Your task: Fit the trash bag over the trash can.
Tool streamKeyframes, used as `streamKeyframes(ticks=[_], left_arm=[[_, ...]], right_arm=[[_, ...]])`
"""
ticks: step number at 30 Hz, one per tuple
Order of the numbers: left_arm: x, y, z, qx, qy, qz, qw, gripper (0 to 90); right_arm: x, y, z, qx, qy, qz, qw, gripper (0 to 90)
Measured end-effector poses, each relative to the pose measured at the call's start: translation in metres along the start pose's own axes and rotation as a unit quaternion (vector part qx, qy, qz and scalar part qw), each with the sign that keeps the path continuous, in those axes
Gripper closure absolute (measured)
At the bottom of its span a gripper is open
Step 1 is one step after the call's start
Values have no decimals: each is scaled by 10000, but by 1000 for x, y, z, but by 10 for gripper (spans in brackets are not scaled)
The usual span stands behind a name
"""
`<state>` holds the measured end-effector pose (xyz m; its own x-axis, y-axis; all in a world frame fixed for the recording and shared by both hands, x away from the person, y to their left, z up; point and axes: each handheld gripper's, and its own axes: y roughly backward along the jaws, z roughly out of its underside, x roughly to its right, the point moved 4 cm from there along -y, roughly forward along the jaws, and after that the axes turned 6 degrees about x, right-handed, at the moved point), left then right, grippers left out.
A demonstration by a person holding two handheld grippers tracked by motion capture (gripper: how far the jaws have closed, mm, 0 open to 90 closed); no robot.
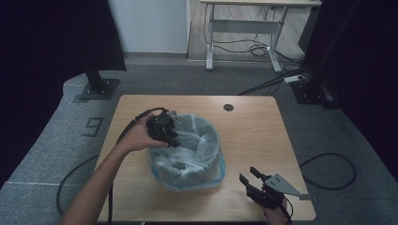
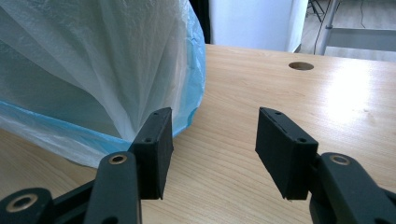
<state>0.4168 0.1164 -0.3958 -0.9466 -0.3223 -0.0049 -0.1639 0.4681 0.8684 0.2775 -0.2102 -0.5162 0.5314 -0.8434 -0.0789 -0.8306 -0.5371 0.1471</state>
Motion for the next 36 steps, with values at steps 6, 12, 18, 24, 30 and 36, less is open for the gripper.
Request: streamKeyframes(ticks=[6,12,18,24,30,36], left_arm=[[0,0,0,-106,43,-48,9999,562],[3,6,-1,93,-11,-102,9999,557],[14,20,-3,425,-108,-13,9990,560],[37,35,-5,820,-322,195,9959,563],[61,32,-13,866,-637,436,9932,566],[75,16,-18,513,-883,548,9933,582]], right_arm=[[-1,0,0,-2,-10,-20,10000,453],[-2,0,-2,20,-3,-29,10000,453],[-3,-1,-1,9,7,-31,10000,453],[-5,-1,-2,12,9,-51,10000,453],[-6,-2,-1,-8,27,-68,10000,453],[-4,-2,-1,-24,9,-28,10000,453]])
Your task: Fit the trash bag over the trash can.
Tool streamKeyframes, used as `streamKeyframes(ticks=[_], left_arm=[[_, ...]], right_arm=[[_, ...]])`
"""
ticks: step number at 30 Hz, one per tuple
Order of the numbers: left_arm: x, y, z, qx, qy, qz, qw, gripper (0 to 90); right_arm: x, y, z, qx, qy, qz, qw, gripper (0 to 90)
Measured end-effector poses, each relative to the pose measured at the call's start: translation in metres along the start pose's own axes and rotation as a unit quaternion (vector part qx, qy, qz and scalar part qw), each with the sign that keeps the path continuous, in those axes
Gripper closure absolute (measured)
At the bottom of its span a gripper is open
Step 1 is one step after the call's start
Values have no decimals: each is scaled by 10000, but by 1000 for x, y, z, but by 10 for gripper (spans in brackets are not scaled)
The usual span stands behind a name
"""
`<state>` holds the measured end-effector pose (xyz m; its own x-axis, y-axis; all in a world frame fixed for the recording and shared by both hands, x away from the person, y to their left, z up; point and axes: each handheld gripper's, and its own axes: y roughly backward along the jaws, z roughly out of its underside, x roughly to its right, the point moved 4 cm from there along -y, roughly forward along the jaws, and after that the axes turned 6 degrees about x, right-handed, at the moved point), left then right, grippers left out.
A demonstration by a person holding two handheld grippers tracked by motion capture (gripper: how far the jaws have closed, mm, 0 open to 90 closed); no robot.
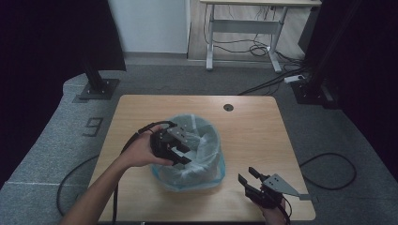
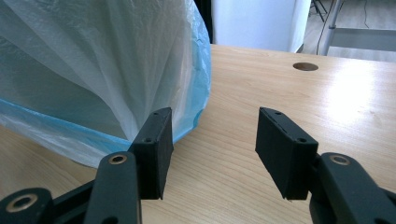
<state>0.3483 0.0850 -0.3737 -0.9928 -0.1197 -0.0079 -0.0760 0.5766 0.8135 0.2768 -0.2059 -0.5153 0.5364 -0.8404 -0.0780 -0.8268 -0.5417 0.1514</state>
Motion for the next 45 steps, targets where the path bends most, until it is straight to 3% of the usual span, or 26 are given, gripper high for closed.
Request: streamKeyframes(ticks=[7,13,17,21,22,25,30,34,35,38,40,41,42,45], left_arm=[[1,-18,0,-471,-67,11,9989,591],[2,-21,0,-497,-86,28,9987,586],[-1,-6,1,-124,21,-107,9999,555],[-3,15,4,386,200,-246,9987,514],[-3,15,4,386,200,-246,9987,497],[-2,30,9,805,272,-406,9956,477],[1,42,19,1238,502,-665,9888,459],[6,47,28,1360,576,-879,9851,449],[6,47,28,1360,576,-879,9851,448],[9,56,38,1599,788,-1029,9786,441],[11,61,45,1679,867,-1119,9756,438],[11,61,45,1679,867,-1119,9756,437],[14,66,52,1777,933,-1171,9726,436],[19,71,64,1831,1048,-1267,9692,423]], right_arm=[[1,0,0,-10,-2,16,10000,453],[1,1,0,2,-3,26,10000,453],[3,1,0,4,-20,39,10000,453],[3,1,-1,3,-15,45,10000,453],[2,1,-1,4,-11,47,10000,453],[2,1,-1,4,-2,47,10000,453],[4,-1,0,-128,-4,80,9999,450],[6,-5,2,-209,-31,59,9998,444],[6,-5,1,-216,-26,50,9998,443],[7,-7,0,-201,-33,48,9998,437],[7,-7,-1,-199,-33,23,9998,435],[7,-7,-1,-194,-11,10,9998,435],[8,-7,-1,-191,3,9,9998,434],[10,-7,-1,-195,-15,-9,9998,431]])
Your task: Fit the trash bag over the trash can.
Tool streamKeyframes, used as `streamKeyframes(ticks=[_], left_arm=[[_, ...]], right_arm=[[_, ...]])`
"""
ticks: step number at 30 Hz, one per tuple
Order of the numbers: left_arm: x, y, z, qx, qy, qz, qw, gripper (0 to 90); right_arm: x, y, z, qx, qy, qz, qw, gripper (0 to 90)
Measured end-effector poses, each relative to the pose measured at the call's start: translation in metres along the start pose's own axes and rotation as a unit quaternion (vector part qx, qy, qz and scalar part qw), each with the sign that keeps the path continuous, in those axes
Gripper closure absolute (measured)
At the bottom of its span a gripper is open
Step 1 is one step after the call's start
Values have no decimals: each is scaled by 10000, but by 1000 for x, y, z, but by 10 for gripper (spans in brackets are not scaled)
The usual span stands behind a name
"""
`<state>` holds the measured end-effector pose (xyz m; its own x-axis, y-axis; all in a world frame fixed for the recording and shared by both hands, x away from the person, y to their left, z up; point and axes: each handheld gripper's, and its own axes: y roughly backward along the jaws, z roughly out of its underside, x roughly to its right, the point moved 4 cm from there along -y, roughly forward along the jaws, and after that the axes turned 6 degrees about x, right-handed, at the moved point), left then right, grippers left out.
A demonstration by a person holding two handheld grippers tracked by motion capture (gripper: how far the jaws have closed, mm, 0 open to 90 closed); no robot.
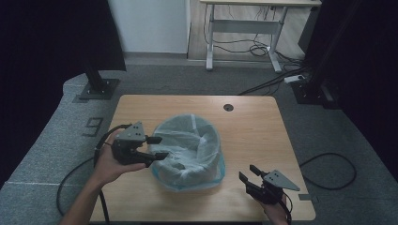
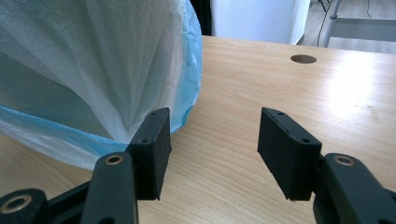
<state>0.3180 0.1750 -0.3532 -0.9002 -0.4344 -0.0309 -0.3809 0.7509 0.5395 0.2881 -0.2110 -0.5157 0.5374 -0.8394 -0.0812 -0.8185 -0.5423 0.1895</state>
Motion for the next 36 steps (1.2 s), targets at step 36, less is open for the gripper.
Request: streamKeyframes(ticks=[36], left_arm=[[-18,-7,169,-174,1339,-715,9883,411]], right_arm=[[28,17,24,-350,99,284,9989,417]])
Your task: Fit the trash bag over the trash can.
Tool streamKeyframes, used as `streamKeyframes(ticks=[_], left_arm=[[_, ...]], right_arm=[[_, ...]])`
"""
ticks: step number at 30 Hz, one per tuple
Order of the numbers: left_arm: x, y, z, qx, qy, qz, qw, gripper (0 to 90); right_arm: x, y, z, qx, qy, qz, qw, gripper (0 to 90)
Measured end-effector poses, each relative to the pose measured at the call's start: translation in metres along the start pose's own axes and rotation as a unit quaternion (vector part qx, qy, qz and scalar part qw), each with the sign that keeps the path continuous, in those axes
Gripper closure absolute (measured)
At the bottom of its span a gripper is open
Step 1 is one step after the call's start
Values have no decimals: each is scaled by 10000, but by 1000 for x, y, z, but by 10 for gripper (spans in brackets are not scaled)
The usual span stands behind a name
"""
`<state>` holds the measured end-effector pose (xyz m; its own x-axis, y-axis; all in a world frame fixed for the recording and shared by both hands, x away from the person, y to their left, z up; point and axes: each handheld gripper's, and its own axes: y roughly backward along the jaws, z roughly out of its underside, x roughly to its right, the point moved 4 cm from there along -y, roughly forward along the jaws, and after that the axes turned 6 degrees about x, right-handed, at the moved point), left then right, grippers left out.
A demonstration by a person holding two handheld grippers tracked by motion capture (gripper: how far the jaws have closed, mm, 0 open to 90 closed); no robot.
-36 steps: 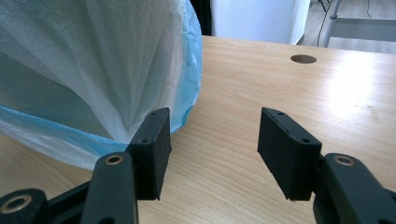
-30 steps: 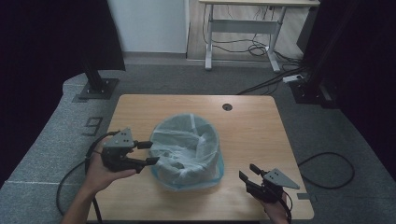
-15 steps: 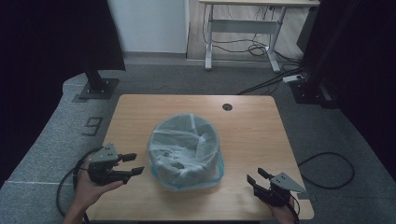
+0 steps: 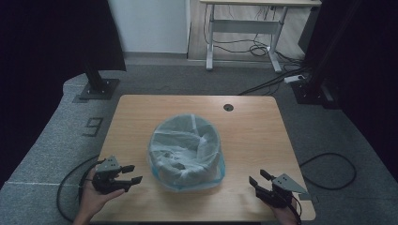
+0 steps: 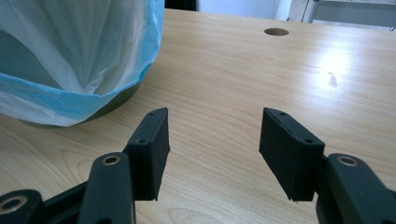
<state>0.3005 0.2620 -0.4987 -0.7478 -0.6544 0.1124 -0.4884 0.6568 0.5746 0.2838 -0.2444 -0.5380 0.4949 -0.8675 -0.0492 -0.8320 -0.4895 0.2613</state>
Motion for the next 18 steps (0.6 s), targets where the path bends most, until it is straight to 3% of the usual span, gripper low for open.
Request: streamKeyframes(ticks=[5,11,18], left_arm=[[-3,-5,8,-17,100,-16,9999,410],[-3,-6,8,22,123,11,9999,410],[-5,-12,12,-26,179,-110,9998,391]], right_arm=[[-1,-1,1,-30,19,-9,10000,415],[-1,0,0,-4,6,7,10000,414],[1,-1,1,-17,-17,12,10000,411]])
